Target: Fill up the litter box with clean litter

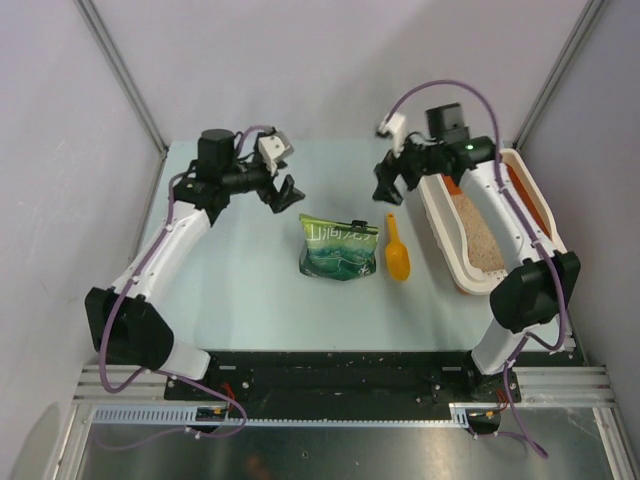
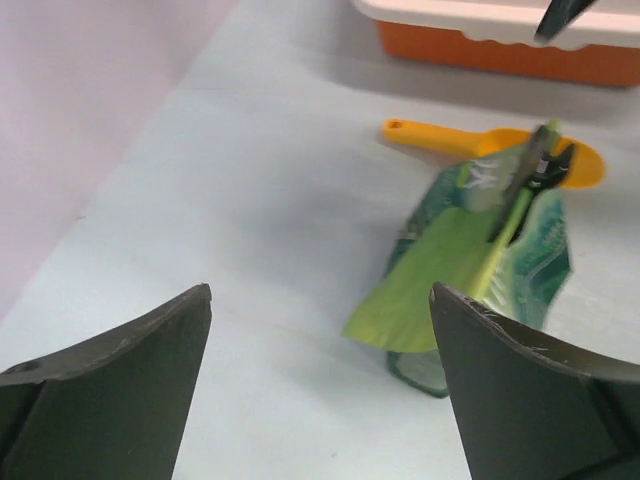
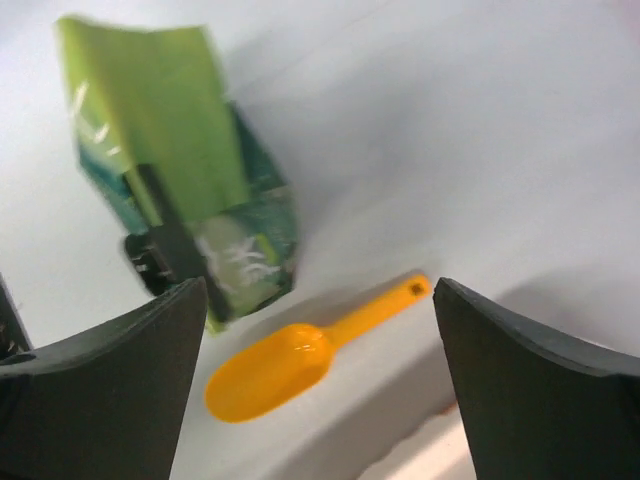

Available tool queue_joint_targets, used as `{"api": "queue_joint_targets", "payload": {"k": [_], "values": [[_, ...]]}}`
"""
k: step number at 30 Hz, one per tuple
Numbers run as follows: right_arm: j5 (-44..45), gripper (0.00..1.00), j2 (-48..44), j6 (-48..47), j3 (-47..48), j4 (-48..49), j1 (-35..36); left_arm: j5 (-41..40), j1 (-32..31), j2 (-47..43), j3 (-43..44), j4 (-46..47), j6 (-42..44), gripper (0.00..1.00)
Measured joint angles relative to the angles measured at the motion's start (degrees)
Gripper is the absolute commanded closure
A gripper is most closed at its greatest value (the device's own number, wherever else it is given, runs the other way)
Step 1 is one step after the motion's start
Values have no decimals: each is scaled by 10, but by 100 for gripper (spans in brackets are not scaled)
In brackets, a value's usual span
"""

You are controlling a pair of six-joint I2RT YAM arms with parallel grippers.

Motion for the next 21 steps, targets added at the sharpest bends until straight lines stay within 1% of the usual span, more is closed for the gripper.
{"api": "queue_joint_targets", "payload": {"k": [3,6,8,13,17,21], "values": [[2,0,-10,85,7,57,-50,-40,17,-15,17,0,-16,0],[62,0,-14,162,8,103,-71,-87,24,-18,27,5,-32,0],[142,0,-14,213,9,127,-66,-118,26,-18,28,7,-43,0],[336,0,0,306,21,137,-40,-201,29,-16,26,26,-86,0],[412,0,9,338,17,137,-21,-247,30,-7,16,45,-130,0],[459,0,14,342,17,143,4,-277,30,6,10,52,-164,0]]}}
